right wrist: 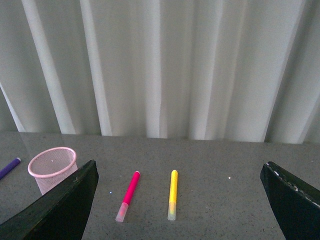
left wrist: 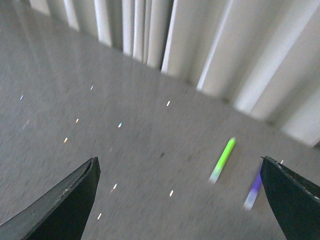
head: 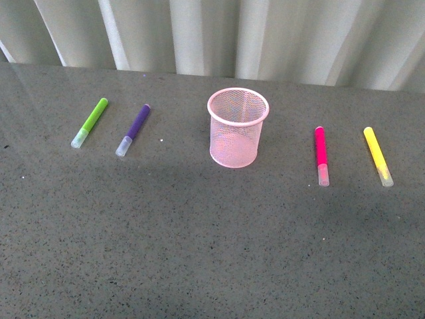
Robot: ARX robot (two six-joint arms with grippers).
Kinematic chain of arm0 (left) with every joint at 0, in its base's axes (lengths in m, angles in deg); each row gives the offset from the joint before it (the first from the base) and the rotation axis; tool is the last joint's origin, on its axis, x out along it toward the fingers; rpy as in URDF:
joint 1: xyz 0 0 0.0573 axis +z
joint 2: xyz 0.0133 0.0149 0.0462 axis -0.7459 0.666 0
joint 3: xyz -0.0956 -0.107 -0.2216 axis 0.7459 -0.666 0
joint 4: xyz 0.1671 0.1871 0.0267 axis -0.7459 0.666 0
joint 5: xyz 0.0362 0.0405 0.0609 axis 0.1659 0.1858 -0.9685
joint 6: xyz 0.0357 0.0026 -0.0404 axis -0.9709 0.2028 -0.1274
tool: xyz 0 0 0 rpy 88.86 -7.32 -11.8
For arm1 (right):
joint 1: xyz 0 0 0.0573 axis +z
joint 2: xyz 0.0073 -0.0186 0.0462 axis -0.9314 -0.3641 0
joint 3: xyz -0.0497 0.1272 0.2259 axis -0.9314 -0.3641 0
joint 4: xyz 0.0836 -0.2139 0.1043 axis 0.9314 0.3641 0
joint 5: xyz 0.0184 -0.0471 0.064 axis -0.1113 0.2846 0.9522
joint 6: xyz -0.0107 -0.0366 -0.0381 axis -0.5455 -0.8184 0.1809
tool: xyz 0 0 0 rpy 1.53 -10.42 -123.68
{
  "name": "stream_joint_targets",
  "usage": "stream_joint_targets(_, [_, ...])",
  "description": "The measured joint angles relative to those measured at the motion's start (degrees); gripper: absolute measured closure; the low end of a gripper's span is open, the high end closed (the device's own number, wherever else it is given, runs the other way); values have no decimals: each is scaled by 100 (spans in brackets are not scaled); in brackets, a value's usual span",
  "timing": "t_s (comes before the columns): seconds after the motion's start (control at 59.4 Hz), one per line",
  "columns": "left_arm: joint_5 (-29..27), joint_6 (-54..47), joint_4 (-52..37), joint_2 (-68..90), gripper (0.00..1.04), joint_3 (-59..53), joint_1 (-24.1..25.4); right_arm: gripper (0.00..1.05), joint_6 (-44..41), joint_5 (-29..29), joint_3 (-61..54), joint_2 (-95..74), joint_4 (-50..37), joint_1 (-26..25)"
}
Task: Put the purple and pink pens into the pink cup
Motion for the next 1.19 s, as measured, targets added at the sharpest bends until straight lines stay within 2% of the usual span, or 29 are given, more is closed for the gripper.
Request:
stream_joint_targets(0.05, [118, -85, -162, 728, 7, 584, -61, 7, 0, -2, 0, 0, 2, 0])
stream_joint_targets(0.118, [581, -142, 72, 1720, 7, 1432, -181, 7, 0, 0, 0, 0, 2, 0])
stream_joint_targets(0.219, [754, -256, 323, 2887, 7, 2411, -417, 7, 0, 2, 0, 0, 2, 0])
stream_joint_targets(0.252, [1104, -313, 669, 3316, 7, 2852, -501, 7, 0, 2, 0, 0, 2, 0])
stream_joint_targets(0.337, [1565, -470, 1370, 4264, 7, 3816, -693, 7, 0, 0, 0, 0, 2, 0])
stream_joint_targets(0.387, [1547, -588, 1700, 4822, 7, 4308, -793, 7, 0, 0, 0, 0, 2, 0])
stream_joint_targets(0.438, [1845, -595, 2109, 5259, 7, 4697, -815, 7, 0, 0, 0, 0, 2, 0])
stream_joint_targets(0.623, [2111, -713, 3010, 6201, 7, 5276, -824, 7, 0, 0, 0, 0, 2, 0])
stream_joint_targets(0.69, [2022, -778, 3126, 6476, 7, 5379, -824, 7, 0, 0, 0, 0, 2, 0])
stream_joint_targets(1.195, [2177, -1106, 2977, 8050, 7, 6231, -887, 7, 0, 0, 0, 0, 2, 0])
